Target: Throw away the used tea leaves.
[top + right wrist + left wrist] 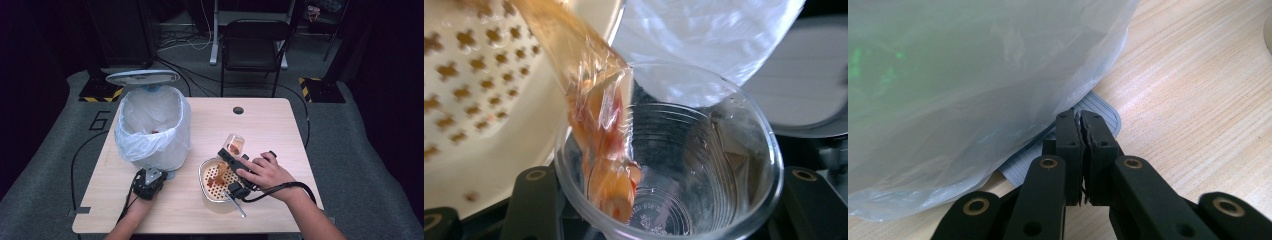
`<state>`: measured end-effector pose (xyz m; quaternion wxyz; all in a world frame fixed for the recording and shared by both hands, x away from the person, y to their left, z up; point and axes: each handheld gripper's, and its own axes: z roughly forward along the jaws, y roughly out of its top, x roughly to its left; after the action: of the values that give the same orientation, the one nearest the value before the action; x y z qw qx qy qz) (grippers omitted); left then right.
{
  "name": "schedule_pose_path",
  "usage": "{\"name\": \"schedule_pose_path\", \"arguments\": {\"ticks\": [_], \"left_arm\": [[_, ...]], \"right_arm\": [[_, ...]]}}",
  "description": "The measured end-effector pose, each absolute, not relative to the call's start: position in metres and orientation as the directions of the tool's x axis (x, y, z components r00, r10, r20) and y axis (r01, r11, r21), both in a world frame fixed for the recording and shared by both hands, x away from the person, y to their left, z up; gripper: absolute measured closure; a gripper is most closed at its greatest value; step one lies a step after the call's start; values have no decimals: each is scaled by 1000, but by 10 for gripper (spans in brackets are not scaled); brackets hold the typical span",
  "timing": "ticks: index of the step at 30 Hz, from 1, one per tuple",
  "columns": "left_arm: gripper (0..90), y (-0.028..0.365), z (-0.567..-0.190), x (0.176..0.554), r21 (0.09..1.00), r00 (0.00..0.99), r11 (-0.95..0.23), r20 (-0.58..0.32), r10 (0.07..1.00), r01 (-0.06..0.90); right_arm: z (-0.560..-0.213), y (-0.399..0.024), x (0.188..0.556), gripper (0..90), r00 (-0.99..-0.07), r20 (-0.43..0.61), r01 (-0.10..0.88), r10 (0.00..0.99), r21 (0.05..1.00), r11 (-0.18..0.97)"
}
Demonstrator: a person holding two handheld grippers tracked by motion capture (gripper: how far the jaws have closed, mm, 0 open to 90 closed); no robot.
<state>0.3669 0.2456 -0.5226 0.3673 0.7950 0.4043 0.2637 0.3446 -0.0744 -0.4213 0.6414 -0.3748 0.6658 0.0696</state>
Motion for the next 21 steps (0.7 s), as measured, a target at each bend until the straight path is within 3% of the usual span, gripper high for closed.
{"name": "schedule_pose_path", "arguments": {"ticks": [5, 9, 12, 13, 15, 21], "left_arm": [[868, 246, -522, 367, 795, 537, -407, 123, 835, 450], [868, 246, -522, 367, 795, 537, -407, 124, 835, 450], [868, 246, -522, 367, 796, 536, -405, 122, 835, 450], [868, 246, -522, 367, 796, 537, -405, 122, 835, 449], [868, 246, -522, 367, 796, 536, -405, 122, 835, 449], [868, 246, -523, 367, 797, 536, -404, 121, 836, 450]], "right_arm": [[-424, -75, 339, 385, 171, -888, -557, -427, -445, 702], [-427, -75, 339, 383, 140, -895, -550, -424, -426, 718], [-427, -74, 339, 381, 172, -884, -557, -435, -452, 697], [-430, -77, 339, 380, 134, -904, -544, -406, -410, 732], [-426, -74, 340, 380, 172, -886, -560, -431, -448, 697], [-422, -74, 341, 379, 155, -885, -565, -440, -444, 695]]}}
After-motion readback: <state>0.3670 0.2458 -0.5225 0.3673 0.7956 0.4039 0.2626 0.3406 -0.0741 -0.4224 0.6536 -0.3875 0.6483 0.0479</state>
